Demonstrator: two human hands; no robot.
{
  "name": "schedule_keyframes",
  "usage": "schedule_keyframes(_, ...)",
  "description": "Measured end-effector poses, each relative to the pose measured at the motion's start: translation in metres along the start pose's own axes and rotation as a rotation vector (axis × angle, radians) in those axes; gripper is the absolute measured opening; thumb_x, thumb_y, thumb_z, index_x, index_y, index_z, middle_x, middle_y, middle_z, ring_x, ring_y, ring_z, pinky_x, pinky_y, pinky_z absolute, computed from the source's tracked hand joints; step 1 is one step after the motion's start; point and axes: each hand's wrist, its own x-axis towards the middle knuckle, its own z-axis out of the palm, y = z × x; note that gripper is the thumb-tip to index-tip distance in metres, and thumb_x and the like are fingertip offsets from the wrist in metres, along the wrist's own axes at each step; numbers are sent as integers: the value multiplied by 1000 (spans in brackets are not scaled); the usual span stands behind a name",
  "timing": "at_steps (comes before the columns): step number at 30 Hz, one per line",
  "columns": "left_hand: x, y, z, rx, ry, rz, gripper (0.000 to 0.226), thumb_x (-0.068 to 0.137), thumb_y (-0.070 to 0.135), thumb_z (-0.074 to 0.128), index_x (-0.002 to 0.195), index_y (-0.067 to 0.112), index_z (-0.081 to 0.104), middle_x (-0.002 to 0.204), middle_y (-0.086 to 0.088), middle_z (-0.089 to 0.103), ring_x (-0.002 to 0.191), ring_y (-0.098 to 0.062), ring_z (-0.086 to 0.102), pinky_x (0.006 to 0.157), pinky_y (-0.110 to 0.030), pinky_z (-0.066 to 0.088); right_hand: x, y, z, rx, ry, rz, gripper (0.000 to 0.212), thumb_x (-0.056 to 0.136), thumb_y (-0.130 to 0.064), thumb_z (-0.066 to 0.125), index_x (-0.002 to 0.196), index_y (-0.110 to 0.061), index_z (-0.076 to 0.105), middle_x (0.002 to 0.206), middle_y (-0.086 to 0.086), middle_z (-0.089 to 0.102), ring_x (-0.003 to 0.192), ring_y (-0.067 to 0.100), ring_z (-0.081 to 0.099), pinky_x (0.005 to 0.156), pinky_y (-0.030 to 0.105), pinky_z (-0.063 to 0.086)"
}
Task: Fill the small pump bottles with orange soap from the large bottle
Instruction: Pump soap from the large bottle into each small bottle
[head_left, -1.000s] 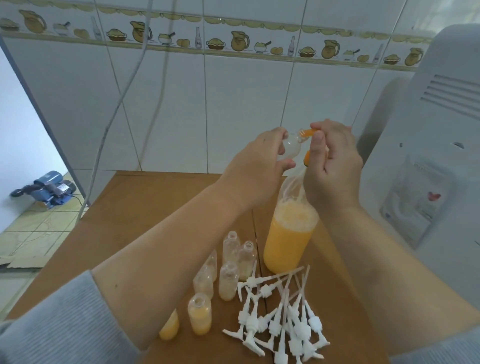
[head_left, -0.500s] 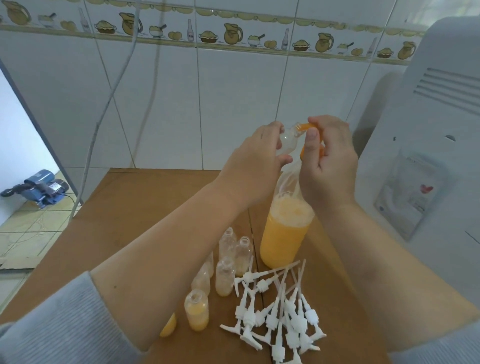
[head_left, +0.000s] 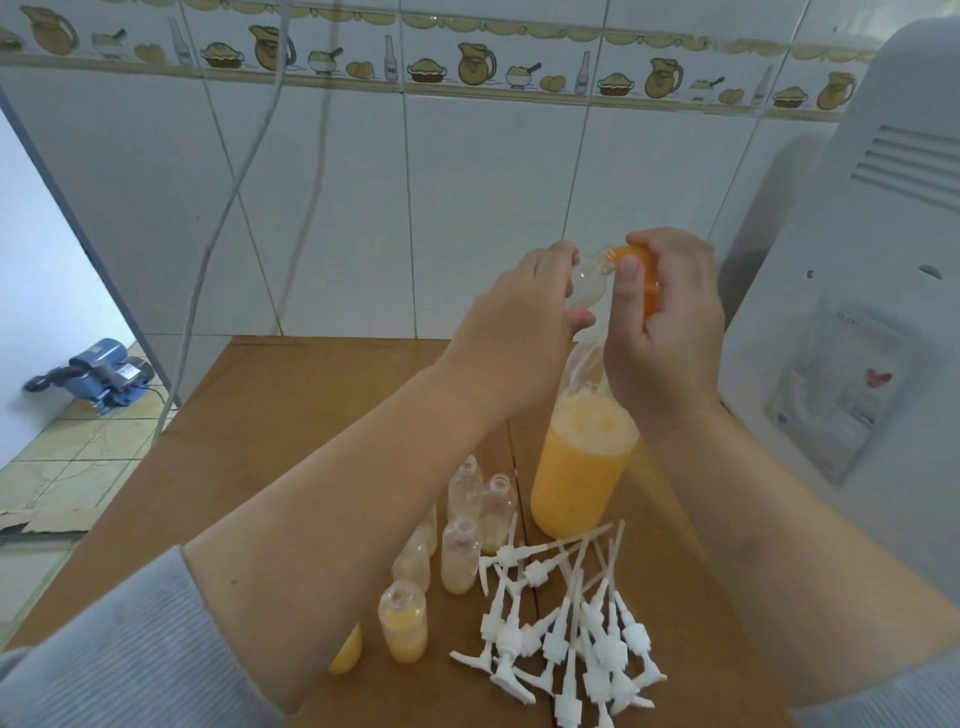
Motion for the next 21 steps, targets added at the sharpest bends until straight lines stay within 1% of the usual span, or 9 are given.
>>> schedule_keyframes(3, -3, -3, 3, 28, -16, -6, 36, 95, 23, 54, 127, 12, 42, 111, 0, 51, 91, -15, 51, 82, -31, 45, -5, 4, -1, -35, -34, -5, 39, 98, -33, 36, 114, -5, 57, 109, -4, 52, 109, 17, 50, 106, 48, 35)
schedule_keyframes(6, 0, -3, -1, 32, -26, -5, 37, 95, 25, 53, 128, 13, 41, 107, 4, 48, 83, -12, 44, 78, -27, 41, 5, 4, -6, -58, -64, -18, 45, 98, -35, 32, 112, -3, 60, 109, 6, 61, 111, 15, 51, 116, 34, 17)
schedule_keyframes(8, 3, -2, -4, 18, -18, -8, 35, 95, 25, 53, 127, 14, 42, 104, 6, 45, 83, -12, 43, 76, -26, 38, 10, 3, -9, -54, -62, -29, 47, 98, -35, 30, 111, -3, 61, 110, 7, 62, 111, 10, 49, 117, 30, 14)
schedule_keyframes(11, 5, 1, -5, 30, -8, 13, 34, 94, 24, 54, 125, 15, 42, 103, 7, 44, 85, -13, 45, 78, -30, 41, 6, 4, -7, -45, 6, -39, 41, 98, -29, 32, 112, -3, 60, 109, 7, 62, 108, 3, 46, 116, 39, 18)
schedule_keyframes(13, 2, 2, -2, 39, -11, 30, 35, 94, 24, 55, 125, 13, 43, 105, 5, 48, 89, -16, 49, 80, -34, 44, 0, 6, -3, -52, 43, -27, 38, 98, -25, 33, 110, -2, 60, 106, 9, 62, 107, 8, 48, 112, 48, 24)
schedule_keyframes(15, -1, -1, 0, 62, -24, 23, 35, 94, 24, 54, 126, 12, 42, 111, 0, 52, 94, -19, 52, 82, -37, 46, -4, 7, 1, -60, 37, -11, 36, 98, -24, 34, 110, -2, 60, 105, 9, 62, 107, 11, 48, 111, 50, 26)
schedule_keyframes(17, -2, -4, -1, 66, -39, -3, 36, 95, 24, 53, 127, 13, 41, 111, 1, 50, 94, -17, 51, 82, -36, 45, -4, 6, 1, -73, -3, -18, 37, 98, -27, 35, 109, -2, 60, 105, 9, 62, 106, 12, 49, 115, 44, 21)
schedule_keyframes(19, 0, -5, -5, 62, -48, -18, 36, 96, 25, 52, 128, 14, 41, 110, 3, 49, 94, -16, 50, 81, -32, 43, 3, 1, -2, -87, -60, -22, 43, 97, -34, 33, 109, -3, 61, 105, 8, 62, 107, 14, 51, 117, 33, 14)
schedule_keyframes(21, 2, -3, -10, 53, -40, -23, 35, 95, 25, 52, 127, 15, 41, 111, 3, 49, 94, -15, 48, 80, -30, 41, 10, -3, -7, -109, -99, -29, 49, 97, -40, 29, 111, -4, 61, 108, 8, 62, 110, 16, 51, 117, 28, 11)
